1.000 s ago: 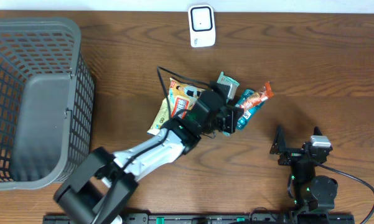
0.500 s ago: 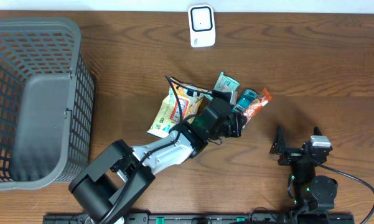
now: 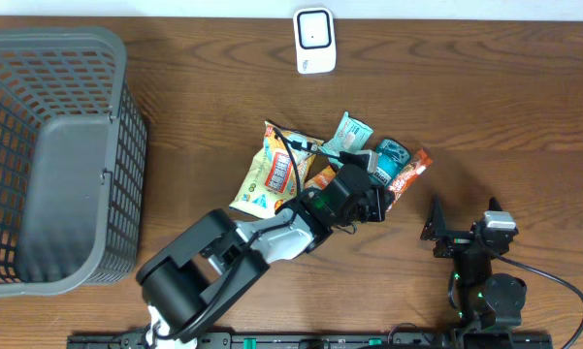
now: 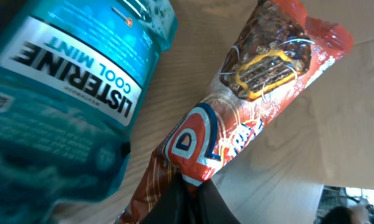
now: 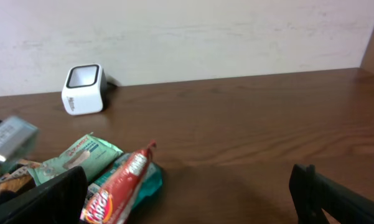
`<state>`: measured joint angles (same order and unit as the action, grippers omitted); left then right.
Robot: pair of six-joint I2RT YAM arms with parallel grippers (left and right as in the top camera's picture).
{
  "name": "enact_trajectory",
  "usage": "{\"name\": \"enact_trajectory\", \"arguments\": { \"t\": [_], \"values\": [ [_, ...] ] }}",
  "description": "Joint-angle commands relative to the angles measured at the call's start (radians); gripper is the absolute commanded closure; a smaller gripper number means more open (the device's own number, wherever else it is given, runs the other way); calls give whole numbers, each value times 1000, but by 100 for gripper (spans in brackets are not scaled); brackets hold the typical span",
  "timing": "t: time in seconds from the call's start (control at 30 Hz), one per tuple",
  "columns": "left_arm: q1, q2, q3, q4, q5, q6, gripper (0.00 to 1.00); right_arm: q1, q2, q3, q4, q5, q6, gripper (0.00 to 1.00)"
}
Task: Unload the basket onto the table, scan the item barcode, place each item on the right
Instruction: 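Carry the red chocolate bar out and place it below the Listerine bottle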
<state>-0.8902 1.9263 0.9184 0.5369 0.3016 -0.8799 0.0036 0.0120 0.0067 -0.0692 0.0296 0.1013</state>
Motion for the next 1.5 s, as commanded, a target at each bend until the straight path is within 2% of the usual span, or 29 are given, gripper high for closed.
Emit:
{"name": "enact_trajectory", "arguments": {
  "t": [0.0,0.2,0.37,0.63,0.77,0.9,0.93,0.97,1.0,1.1,1.13,1.2,1.33,1.47],
  "values": [
    [3,27,2,50,45,-27,93,-19,-5,-2,-3,-2,-10,1],
    [29,27,2,40,37,-4,93,-19,-5,-1,-3,-2,-10,1],
    [72,29,2,-39,-28,0,92,-19,-5,-1,-3,-2,-9,1],
    [128,29,2,-45,-26,109,93,-19,-5,-1,-3,-2,-10,1],
    [120,28,2,-41,14,114,93,-19,-5,-1,-3,-2,-10,1],
    [91,24,3,-31,47,179,92,-19,-5,-1,-3,-2,-10,1],
    [84,21,4,-27,56,206,87,-19,-5,-1,-3,-2,-10,1],
    [74,15,4,-27,57,229,75,-19,-5,-1,-3,-2,-10,1],
    [67,9,4,-27,56,252,69,-19,-5,-1,-3,-2,-10,1],
    [56,-19,4,-27,52,307,42,-19,-5,-2,-3,-2,-10,1],
    [56,-33,4,-28,48,317,37,-19,-5,-1,-3,-2,-10,1],
    [58,-60,4,-41,32,339,33,-19,-5,-1,-3,-2,-10,1],
    [61,-132,5,-129,-61,417,33,-19,-5,-1,-3,-2,-10,1],
    [61,-231,11,-251,-227,518,33,-19,-5,-1,-3,-2,-10,1]
  ]
}}
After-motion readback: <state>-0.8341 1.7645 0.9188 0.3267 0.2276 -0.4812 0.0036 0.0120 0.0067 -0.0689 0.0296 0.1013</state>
